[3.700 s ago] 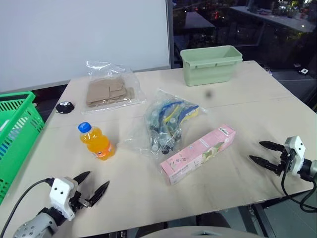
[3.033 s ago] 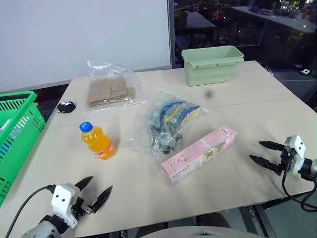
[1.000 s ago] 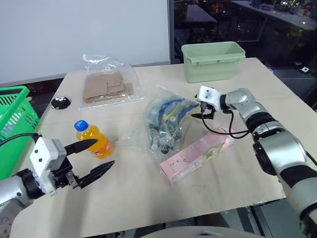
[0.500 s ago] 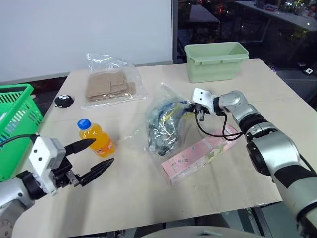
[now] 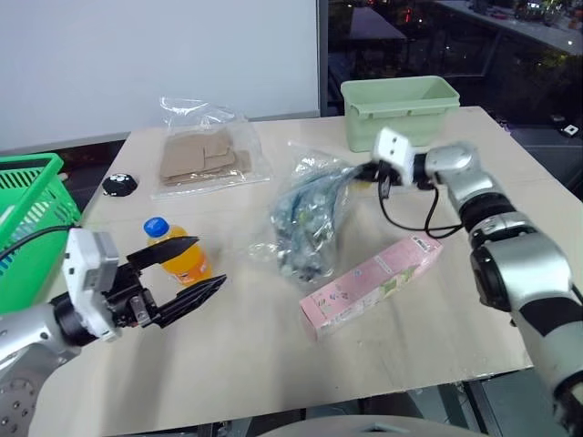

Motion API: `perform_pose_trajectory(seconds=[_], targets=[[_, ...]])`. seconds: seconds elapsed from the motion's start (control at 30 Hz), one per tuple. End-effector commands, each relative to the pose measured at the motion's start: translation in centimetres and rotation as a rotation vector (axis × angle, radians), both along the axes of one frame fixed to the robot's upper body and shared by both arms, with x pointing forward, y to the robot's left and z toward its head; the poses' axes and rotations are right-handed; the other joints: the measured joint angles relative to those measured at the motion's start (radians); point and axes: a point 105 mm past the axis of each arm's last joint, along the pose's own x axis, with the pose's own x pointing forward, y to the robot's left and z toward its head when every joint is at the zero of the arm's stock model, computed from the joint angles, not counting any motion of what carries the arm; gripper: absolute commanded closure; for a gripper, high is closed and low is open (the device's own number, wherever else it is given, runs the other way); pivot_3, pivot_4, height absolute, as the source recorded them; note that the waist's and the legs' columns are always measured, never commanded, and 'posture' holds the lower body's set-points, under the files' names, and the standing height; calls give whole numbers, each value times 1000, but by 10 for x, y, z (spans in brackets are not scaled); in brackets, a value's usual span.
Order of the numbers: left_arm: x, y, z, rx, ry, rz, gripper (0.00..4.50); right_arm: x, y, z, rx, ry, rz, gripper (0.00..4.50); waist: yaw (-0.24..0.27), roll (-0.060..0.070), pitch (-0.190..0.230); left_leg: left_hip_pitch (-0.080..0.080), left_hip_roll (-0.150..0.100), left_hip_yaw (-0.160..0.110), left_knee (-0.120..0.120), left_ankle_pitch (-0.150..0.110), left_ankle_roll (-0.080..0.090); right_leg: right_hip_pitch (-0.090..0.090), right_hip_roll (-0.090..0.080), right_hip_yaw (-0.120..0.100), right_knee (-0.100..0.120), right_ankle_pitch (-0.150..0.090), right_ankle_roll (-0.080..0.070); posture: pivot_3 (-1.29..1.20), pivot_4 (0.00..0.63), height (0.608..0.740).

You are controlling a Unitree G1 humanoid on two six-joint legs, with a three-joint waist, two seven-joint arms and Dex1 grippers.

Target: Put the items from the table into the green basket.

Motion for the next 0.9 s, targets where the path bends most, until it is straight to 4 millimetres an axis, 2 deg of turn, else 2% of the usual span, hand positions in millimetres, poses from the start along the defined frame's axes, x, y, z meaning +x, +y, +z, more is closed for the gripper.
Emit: perform_pose_trajectory(seconds=[0.03,0.1,0.17,0.3,0.33,0.4,0.5,0.6,0.7,0.8,0.83,0.9], targets=[[9,-5,6,10,-35,-52,0,-5,-21,69,60,-190,-27,4445,0,1,0,-1,0,-1,0,0,0,0,0,0,0,0,0,58,0,740],[17,-8,9,15,-55,-78,0,-6,-41,91,83,-254,-108,4445,-2,1,1,-1,0,-1,0,0,0,0,0,0,-1,0,0,42,0,740],[22,-11,12,11,-71,-96,0,-9,-55,104,89,-297,-162,4445,-7,1,1,-2,-1,0,0,0,0,-1,0,0,-1,0,0,14,0,740],[36,-24,26,-13,-129,-158,0,-24,-105,126,58,-373,-309,4445,-25,2,1,-9,-1,-1,2,0,0,-8,-1,-1,-1,2,4,-15,0,740],[39,-29,30,-28,-146,-181,0,-29,-121,129,51,-377,-358,4445,-29,2,1,-12,-1,0,2,0,0,-10,-1,-1,-1,2,4,-31,0,740],[44,-35,36,-48,-164,-209,0,-37,-140,132,45,-381,-425,4445,-29,2,1,-16,-2,-1,3,0,0,-13,-2,-1,0,3,4,-49,0,740],[52,-50,42,-106,-188,-273,0,-50,-174,132,26,-388,-562,4445,-42,2,1,-16,-2,1,3,0,0,-13,-3,0,0,3,4,-79,0,740],[57,-62,42,-127,-190,-320,0,-62,-194,131,44,-386,-638,4445,-64,2,1,-16,-2,1,3,0,0,-13,-3,0,0,3,4,-100,0,740],[61,-68,34,-116,-172,-345,0,-71,-206,116,6,-323,-662,3535,-93,4,0,-15,-2,2,3,0,0,-13,-3,1,0,3,5,-130,0,740],[64,-70,30,-117,-160,-351,0,-78,-225,98,-79,-272,-708,2221,-116,4,0,-15,-2,3,4,0,0,-13,-3,2,0,3,5,-140,0,740],[64,-70,30,-117,-156,-353,0,-81,-235,97,-91,-273,-738,1863,-128,4,0,-14,-2,3,4,0,0,-13,-3,2,1,3,5,-142,0,740],[64,-69,29,-117,-152,-355,0,-84,-247,97,-90,-280,-779,775,-143,4,0,-14,-2,3,6,0,1,-12,-3,2,1,3,5,-143,0,740]])
